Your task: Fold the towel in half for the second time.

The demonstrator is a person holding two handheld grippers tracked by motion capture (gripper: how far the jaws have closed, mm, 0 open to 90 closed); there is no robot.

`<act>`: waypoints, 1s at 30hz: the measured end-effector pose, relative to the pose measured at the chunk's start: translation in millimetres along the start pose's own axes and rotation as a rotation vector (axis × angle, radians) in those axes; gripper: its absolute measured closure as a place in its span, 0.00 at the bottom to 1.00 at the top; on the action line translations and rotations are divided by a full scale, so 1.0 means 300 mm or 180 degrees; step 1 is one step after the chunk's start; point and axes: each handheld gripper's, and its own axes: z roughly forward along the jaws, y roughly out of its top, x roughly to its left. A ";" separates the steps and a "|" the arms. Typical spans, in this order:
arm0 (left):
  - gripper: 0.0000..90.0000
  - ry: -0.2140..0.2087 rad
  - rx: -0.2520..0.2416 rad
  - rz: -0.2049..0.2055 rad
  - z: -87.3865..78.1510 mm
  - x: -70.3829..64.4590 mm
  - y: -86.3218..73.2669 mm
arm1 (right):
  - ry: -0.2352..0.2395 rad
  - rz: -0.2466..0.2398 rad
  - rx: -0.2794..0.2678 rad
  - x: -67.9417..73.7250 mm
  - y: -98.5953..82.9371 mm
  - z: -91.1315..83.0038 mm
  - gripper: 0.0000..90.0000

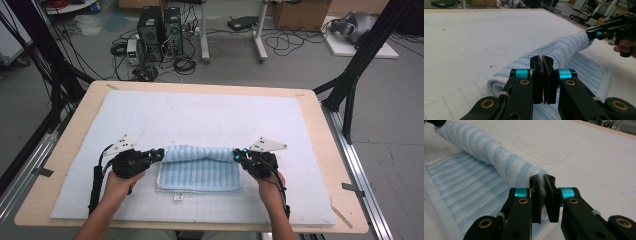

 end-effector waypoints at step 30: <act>0.69 -0.0025 0.0049 -0.0061 -0.101 -0.043 -0.090 | -0.0159 -0.0083 -0.0036 0.130 -0.093 -0.124 0.66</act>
